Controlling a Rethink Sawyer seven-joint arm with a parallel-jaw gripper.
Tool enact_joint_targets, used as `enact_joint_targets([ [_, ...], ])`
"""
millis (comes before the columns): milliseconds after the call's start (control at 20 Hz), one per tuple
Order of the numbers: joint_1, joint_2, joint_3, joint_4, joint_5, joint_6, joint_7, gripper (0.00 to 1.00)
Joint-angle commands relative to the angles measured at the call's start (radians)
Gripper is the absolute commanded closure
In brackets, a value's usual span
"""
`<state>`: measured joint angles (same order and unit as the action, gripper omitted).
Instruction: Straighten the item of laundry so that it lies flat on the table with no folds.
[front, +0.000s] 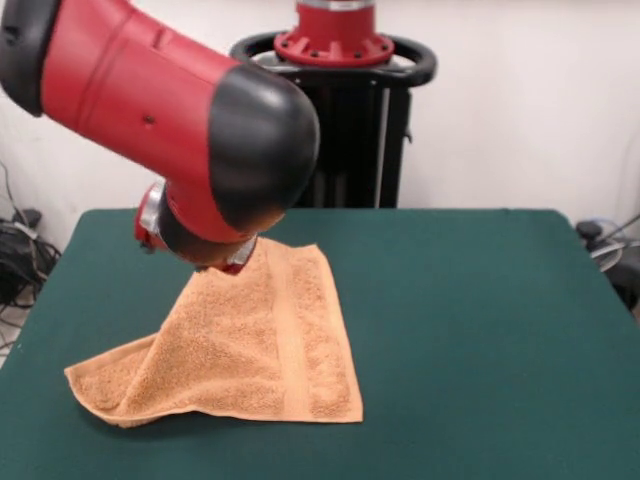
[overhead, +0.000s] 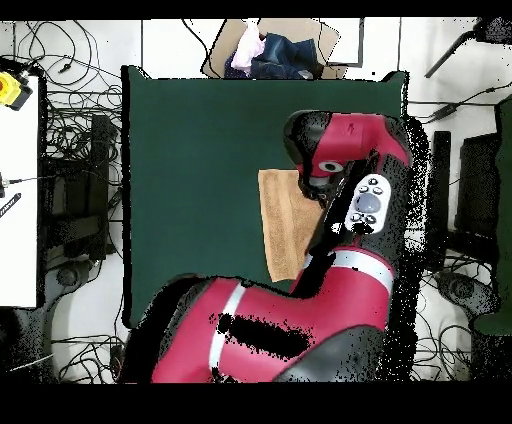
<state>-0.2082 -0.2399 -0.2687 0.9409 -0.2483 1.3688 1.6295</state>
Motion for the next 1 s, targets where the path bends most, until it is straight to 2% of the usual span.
enact_joint_targets([
  [50,-0.063,-0.162,0.229,0.247,0.143,-0.085,-0.149,0.00],
  [250,-0.109,-0.259,0.280,0.382,0.210,-0.151,-0.147,0.00],
  [500,-0.158,-0.375,0.310,0.538,0.243,-0.243,-0.163,0.00],
  [700,-0.180,-0.422,0.317,0.599,0.227,-0.264,-0.155,0.00],
  [1000,-0.207,-0.405,0.353,0.609,0.193,-0.293,-0.138,0.00],
])
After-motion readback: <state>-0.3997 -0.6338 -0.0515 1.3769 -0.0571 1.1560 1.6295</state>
